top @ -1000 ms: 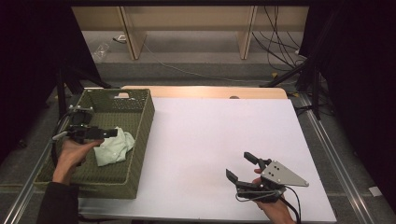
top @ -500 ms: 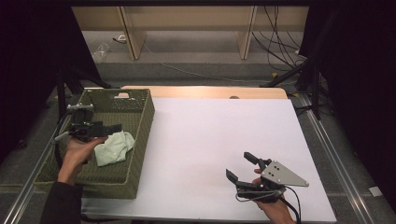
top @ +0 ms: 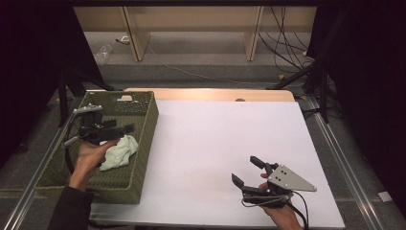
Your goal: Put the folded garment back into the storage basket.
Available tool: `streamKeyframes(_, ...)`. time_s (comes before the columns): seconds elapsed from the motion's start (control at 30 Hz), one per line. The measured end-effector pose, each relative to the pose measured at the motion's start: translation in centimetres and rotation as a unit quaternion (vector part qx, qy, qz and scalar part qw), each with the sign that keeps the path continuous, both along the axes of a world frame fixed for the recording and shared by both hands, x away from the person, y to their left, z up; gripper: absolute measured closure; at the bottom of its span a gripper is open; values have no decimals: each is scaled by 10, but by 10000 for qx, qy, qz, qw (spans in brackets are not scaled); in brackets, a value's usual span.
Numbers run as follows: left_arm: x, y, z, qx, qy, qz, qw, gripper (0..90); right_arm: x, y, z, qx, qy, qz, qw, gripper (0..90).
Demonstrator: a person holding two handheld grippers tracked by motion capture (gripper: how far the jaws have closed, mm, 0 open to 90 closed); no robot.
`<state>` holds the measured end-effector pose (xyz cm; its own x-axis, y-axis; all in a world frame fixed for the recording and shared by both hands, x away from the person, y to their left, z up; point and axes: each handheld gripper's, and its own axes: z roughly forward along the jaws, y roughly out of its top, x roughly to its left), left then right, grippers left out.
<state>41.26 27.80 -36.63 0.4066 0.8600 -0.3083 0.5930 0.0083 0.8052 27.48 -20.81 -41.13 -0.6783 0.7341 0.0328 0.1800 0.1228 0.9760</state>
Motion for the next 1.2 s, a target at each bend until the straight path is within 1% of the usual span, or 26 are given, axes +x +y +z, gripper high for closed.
streamKeyframes(0.07, -2, -3, 2, -49, -98, -28, 9999, 115, 0, 0, 0, 1, 0, 0, 10000, 198)
streamKeyframes(0.1, -3, -6, 3, -80, -196, -75, 9997, 124, 0, 0, 0, 4, -1, 0, 10000, 198)
streamKeyframes(0.13, -3, -6, 3, -80, -196, -75, 9997, 131, 0, 0, 0, 4, -1, 0, 10000, 198)
streamKeyframes(0.2, -5, -9, 4, -209, -281, -138, 9993, 136, 0, 0, 0, 15, -4, 2, 10000, 198)
streamKeyframes(0.3, -7, -14, 7, -315, -390, -193, 9986, 139, 0, 0, 0, 7, 2, 1, 10000, 198)
streamKeyframes(0.33, -9, -18, 9, -363, -457, -211, 9981, 140, 0, 0, 0, 8, -2, 5, 10000, 198)
streamKeyframes(0.47, -11, -22, 11, -435, -507, -297, 9973, 144, 0, 0, 0, 6, 3, 4, 10000, 198)
streamKeyframes(0.6, -13, -26, 13, -448, -592, -347, 9966, 148, 0, 0, 0, 4, -2, 2, 10000, 198)
streamKeyframes(0.77, -16, -31, 15, -530, -672, -432, 9954, 154, 0, 0, 0, 2, 2, 5, 10000, 198)
streamKeyframes(0.83, -18, -35, 17, -555, -710, -509, 9946, 154, 0, 0, 0, 4, 5, 2, 10000, 198)
streamKeyframes(0.87, -18, -35, 17, -555, -710, -509, 9946, 155, 0, 0, 0, 4, 5, 2, 10000, 198)
streamKeyframes(0.93, -21, -40, 19, -557, -753, -598, 9938, 155, 0, 0, 0, 6, 2, 1, 10000, 198)
streamKeyframes(0.97, -21, -40, 19, -557, -753, -598, 9938, 155, 0, 0, 0, 4, 2, 1, 10000, 198)
streamKeyframes(1.03, -23, -44, 20, -576, -806, -636, 9930, 155, 0, 0, 0, 3, 2, 2, 10000, 198)
streamKeyframes(1.2, -29, -56, 23, -557, -909, -802, 9911, 155, 0, 0, 0, 0, 4, 0, 10000, 198)
